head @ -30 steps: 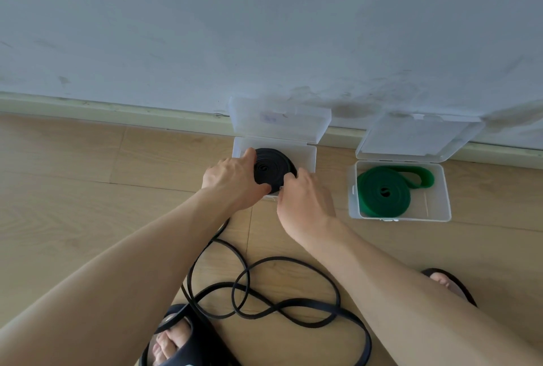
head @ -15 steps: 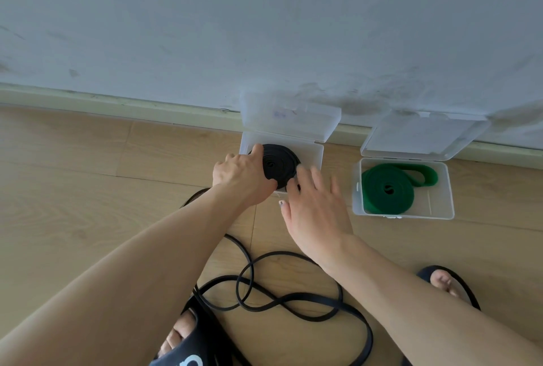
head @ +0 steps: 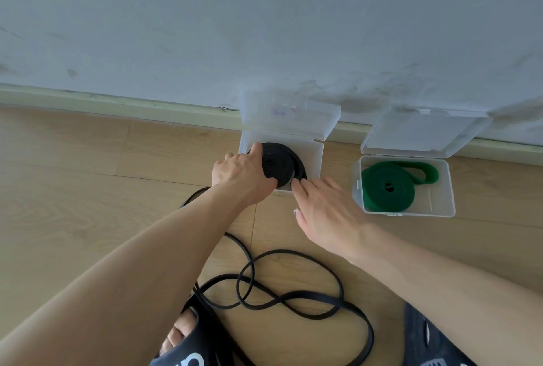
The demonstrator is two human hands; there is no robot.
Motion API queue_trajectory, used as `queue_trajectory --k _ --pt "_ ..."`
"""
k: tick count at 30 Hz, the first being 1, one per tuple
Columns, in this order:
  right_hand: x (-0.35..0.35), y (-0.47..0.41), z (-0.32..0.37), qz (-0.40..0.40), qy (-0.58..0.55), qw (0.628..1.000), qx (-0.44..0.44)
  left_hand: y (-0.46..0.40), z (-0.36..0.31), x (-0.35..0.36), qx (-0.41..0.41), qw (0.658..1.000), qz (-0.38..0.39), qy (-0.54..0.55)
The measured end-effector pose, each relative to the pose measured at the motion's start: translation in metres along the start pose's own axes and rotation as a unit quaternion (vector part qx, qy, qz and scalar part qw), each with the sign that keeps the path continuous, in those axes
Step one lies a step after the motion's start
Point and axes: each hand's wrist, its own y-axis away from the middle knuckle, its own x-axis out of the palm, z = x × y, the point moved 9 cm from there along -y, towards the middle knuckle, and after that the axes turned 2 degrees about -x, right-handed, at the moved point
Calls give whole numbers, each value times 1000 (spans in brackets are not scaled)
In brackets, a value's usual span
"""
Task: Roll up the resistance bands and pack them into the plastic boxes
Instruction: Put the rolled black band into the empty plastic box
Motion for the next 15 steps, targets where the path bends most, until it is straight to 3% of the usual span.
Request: queue_trajectory --k 7,12,15 --pt "-9 -17 -1 72 -103 991 49 -1 -1 0 2 1000 0 -2" --pt "-8 -14 -6 47 -202 975 82 -1 1 1 4 1000 -1 10" --pt "-11 -14 -10 -2 -184 978 98 -1 2 3 2 1000 8 22"
